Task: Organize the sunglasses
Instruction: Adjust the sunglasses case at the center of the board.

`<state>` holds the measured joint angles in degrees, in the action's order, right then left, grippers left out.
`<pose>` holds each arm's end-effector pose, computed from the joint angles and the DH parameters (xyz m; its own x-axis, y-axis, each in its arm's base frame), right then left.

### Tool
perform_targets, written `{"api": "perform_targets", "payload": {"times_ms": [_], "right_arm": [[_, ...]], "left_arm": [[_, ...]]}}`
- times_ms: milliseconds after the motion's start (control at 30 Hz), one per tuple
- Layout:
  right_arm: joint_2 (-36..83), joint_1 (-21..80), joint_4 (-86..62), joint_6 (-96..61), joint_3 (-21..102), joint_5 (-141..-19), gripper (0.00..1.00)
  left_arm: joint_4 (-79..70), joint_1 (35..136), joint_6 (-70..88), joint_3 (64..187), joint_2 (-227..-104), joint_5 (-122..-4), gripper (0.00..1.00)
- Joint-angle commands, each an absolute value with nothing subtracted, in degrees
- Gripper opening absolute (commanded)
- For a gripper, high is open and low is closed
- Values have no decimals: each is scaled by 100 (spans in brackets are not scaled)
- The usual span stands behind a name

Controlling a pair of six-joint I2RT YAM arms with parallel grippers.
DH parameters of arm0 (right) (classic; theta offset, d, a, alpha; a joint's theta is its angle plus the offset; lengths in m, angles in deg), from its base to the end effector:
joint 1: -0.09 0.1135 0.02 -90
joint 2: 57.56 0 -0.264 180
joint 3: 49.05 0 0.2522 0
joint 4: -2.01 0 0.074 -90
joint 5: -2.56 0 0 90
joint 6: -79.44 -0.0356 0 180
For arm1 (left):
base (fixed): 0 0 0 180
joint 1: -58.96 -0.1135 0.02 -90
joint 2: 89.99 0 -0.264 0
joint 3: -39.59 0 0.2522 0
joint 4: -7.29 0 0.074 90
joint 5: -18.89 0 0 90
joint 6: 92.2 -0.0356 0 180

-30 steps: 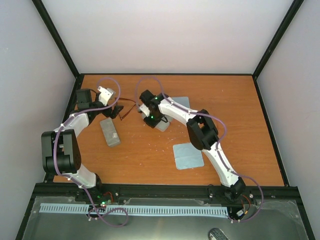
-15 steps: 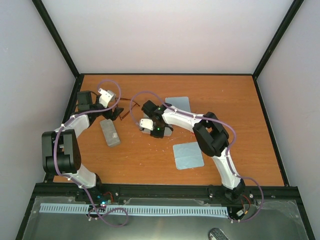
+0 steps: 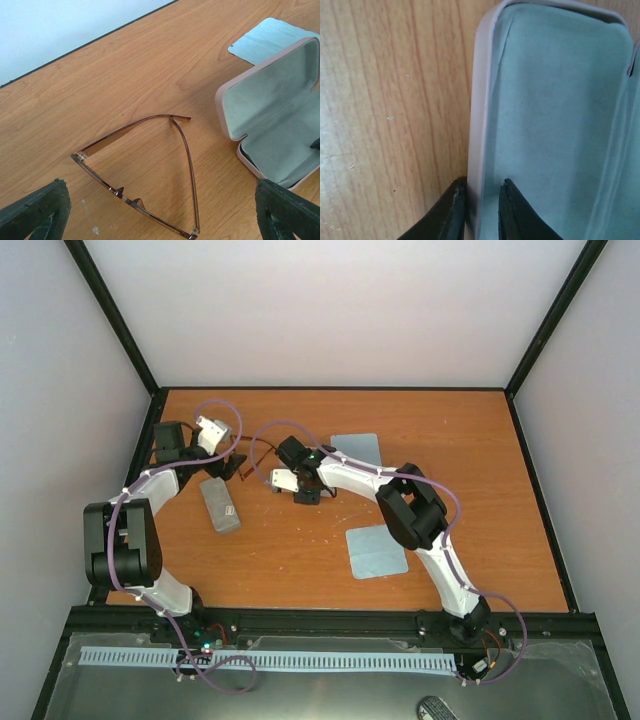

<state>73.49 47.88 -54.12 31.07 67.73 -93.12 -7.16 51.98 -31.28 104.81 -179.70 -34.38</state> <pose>0.3214 0.3491 0.1473 0.0017 -0.9820 -0.1888 -0.9547 0.0545 -0.2925 0.3281 0.0187 0.2085 -0.3681 0.3474 -0.8624 0.6216 0.7818 0.0495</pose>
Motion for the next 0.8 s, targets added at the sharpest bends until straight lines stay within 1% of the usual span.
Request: {"api": "perform_targets", "payload": {"times_ms": [0, 200, 300, 467, 633, 667, 733, 767], "right_arm": [[7544, 4816, -5332, 3012, 6494, -9478, 22], [7342, 4816, -5376, 2883, 6343, -9654, 34], [7154, 4812, -5355, 2802, 6337, -9815, 38], [6744, 4825, -5300, 2609, 6355, -9922, 38], [6050, 4815, -4943, 2035, 6052, -9983, 39], [5787, 4811, -4814, 1833, 5915, -10034, 38], [5372, 4753, -4505, 1387, 5579, -10130, 35], [5196, 4708, -4466, 1082, 5433, -10246, 31]], "left_arm": [[-516, 5170, -3191, 10553, -17893, -3402, 99], [-539, 5167, -3188, 10553, -17877, -3393, 99], [-580, 5168, -3184, 10569, -17858, -3409, 99], [-657, 5167, -3120, 10635, -17844, -3360, 100], [-754, 5167, -3059, 10813, -17858, -3231, 99], [-848, 5174, -3080, 10888, -17864, -3135, 98], [-1084, 5240, -3103, 11078, -17859, -2899, 93], [-1266, 5325, -3145, 11172, -17863, -2802, 90]]}}
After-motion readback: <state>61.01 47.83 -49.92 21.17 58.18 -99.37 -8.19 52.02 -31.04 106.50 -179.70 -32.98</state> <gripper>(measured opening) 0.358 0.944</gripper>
